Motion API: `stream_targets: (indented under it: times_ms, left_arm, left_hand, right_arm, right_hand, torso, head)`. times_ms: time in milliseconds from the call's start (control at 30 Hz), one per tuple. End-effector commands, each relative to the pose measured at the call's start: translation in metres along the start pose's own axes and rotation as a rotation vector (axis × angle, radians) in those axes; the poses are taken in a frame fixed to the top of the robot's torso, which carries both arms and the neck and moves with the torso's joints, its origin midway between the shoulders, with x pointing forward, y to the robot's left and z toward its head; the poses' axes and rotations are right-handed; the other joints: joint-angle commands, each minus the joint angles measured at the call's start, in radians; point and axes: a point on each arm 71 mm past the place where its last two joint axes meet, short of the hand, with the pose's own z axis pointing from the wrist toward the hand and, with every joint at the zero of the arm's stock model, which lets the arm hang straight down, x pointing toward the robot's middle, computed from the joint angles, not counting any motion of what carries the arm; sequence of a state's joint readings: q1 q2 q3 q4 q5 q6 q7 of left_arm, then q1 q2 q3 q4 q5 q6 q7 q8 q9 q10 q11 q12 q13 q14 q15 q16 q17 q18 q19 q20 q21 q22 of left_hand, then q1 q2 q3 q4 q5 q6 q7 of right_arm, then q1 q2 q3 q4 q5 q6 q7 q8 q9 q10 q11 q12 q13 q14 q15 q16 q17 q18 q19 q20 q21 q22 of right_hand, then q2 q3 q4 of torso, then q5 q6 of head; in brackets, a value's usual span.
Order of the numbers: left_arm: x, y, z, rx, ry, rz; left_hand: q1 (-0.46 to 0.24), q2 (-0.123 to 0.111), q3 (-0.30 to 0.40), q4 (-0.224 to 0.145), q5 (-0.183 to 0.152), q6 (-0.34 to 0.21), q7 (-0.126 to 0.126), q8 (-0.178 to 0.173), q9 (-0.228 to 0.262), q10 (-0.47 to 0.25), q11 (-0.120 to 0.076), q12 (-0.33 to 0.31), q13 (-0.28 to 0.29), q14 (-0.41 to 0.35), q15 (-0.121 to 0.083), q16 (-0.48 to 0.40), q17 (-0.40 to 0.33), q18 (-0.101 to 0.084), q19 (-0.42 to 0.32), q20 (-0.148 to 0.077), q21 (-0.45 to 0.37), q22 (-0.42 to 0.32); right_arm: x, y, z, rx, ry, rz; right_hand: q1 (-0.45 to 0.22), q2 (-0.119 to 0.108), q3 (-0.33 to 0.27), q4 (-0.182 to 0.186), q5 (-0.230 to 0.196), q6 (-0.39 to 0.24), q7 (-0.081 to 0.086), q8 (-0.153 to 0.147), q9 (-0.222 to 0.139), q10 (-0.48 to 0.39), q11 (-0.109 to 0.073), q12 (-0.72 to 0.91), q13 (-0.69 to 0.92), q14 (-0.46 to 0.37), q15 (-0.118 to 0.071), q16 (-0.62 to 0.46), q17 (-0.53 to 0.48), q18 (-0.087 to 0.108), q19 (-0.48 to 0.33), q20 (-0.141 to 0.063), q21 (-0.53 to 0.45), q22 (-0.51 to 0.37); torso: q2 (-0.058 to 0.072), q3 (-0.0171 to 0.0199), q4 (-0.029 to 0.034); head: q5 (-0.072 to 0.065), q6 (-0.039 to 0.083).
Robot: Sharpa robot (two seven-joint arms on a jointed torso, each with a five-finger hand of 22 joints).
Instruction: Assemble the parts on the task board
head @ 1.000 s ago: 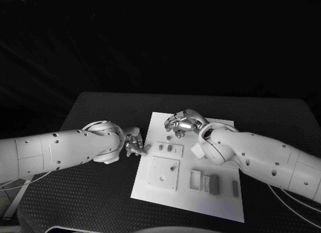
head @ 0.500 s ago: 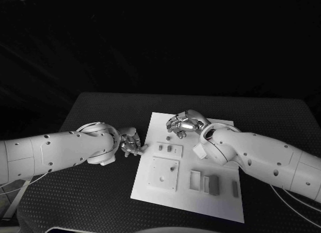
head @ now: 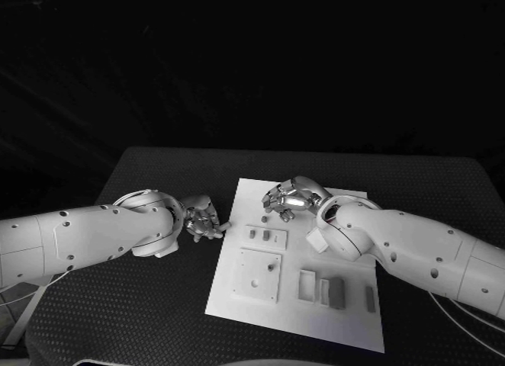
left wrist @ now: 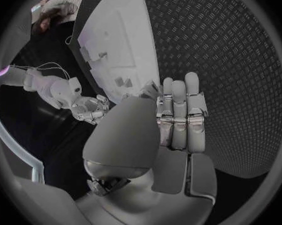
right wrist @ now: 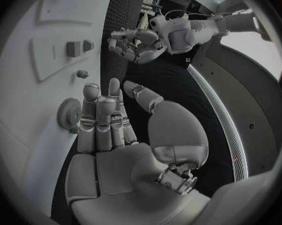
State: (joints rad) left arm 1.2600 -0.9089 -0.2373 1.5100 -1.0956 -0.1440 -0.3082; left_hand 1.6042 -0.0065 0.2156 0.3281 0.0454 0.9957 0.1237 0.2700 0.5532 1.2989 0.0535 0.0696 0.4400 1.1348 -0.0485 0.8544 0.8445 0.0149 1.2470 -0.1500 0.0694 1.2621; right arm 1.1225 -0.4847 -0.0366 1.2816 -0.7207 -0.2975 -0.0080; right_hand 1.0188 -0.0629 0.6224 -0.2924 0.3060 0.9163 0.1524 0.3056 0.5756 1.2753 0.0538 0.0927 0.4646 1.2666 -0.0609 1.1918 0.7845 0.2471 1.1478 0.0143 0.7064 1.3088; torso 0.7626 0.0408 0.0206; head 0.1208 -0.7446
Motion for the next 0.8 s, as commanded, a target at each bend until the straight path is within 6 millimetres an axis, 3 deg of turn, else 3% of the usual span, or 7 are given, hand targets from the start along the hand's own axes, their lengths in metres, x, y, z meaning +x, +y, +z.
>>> stream_targets:
  times_ms: [33,200,300,400,667,800]
  left_arm:
    - [-0.006,-0.007,-0.002,0.037,-0.028,0.005]
    - [-0.016,-0.016,-0.007,0.064,-0.045,0.011]
    - [-0.023,-0.022,-0.010,0.078,-0.056,0.015]
    - [-0.028,-0.027,-0.014,0.092,-0.065,0.017]
    - [-0.033,-0.037,-0.021,0.120,-0.077,0.019]
    - [-0.034,-0.040,-0.022,0.130,-0.083,0.018]
  left_hand:
    - [0.014,0.024,0.049,-0.051,0.004,0.011,-0.006,0.013,0.011,0.004,-0.001,0.003,0.001,0.002,-0.004,0.003,0.001,0.013,-0.003,0.001,0.004,0.001]
    - [0.014,0.023,0.051,-0.051,0.004,0.011,-0.006,0.013,0.012,0.005,-0.002,0.003,0.001,0.003,-0.004,0.004,0.001,0.013,-0.003,0.001,0.004,0.002]
    - [0.014,0.023,0.051,-0.051,0.004,0.011,-0.006,0.014,0.012,0.006,-0.002,0.003,0.001,0.004,-0.004,0.004,0.001,0.013,-0.002,0.001,0.004,0.002]
    - [0.014,0.022,0.052,-0.051,0.004,0.011,-0.006,0.014,0.013,0.006,-0.002,0.004,0.001,0.004,-0.004,0.004,0.001,0.013,-0.002,0.001,0.004,0.002]
    - [0.014,0.021,0.054,-0.052,0.004,0.012,-0.006,0.015,0.014,0.008,-0.002,0.004,0.002,0.006,-0.005,0.005,0.001,0.013,-0.001,0.001,0.005,0.003]
    - [0.014,0.020,0.055,-0.052,0.004,0.012,-0.007,0.015,0.014,0.008,-0.003,0.004,0.002,0.007,-0.005,0.005,0.001,0.014,0.000,0.000,0.005,0.003]
  right_arm:
    - [0.006,0.001,0.000,-0.012,0.072,-0.065]
    - [0.010,0.007,0.001,-0.103,0.112,-0.175]
    - [0.010,0.012,0.000,-0.179,0.113,-0.230]
    - [0.013,0.018,-0.002,-0.253,0.114,-0.299]
    - [0.020,0.031,-0.006,-0.377,0.100,-0.391]
    - [0.021,0.035,-0.007,-0.423,0.080,-0.386]
  right_hand:
    - [-0.003,0.005,-0.007,0.001,0.003,-0.006,0.002,-0.006,-0.001,-0.009,0.000,-0.005,-0.001,-0.006,0.002,0.003,0.000,0.015,-0.008,0.001,-0.002,0.018]
    - [0.007,-0.011,-0.010,0.000,0.003,-0.028,0.012,-0.023,-0.011,-0.042,0.013,-0.022,-0.010,-0.024,0.015,-0.002,-0.002,0.015,-0.026,0.006,-0.010,0.018]
    - [0.025,-0.028,-0.012,-0.001,0.003,-0.049,0.024,-0.037,-0.021,-0.079,0.027,-0.030,-0.025,-0.041,0.029,-0.005,-0.002,0.015,-0.043,0.012,-0.017,0.019]
    - [0.042,-0.046,-0.015,-0.001,0.003,-0.087,0.023,-0.059,-0.037,-0.138,0.047,-0.032,-0.052,-0.067,0.048,-0.014,-0.005,0.012,-0.066,0.022,-0.028,0.018]
    - [0.055,-0.077,-0.074,-0.002,0.001,-0.160,-0.004,-0.090,-0.062,-0.258,0.089,-0.031,-0.133,-0.114,0.090,-0.018,-0.009,0.013,-0.108,0.044,-0.046,0.018]
    - [0.064,-0.085,-0.093,-0.001,0.002,-0.185,-0.011,-0.096,-0.069,-0.284,0.099,-0.029,-0.164,-0.129,0.100,-0.016,-0.012,0.014,-0.119,0.052,-0.053,0.017]
  torso:
    - [0.000,0.0000,0.0000]
    - [0.000,0.0004,0.0002]
    - [0.000,0.0001,0.0002]
    - [0.000,0.0003,0.0000]
    - [0.000,0.0008,0.0001]
    - [0.000,0.0012,-0.0002]
  head:
    - [0.000,0.004]
    - [0.000,0.009]
    - [-0.001,0.014]
    - [-0.001,0.016]
    - [-0.001,0.025]
    - [-0.001,0.027]
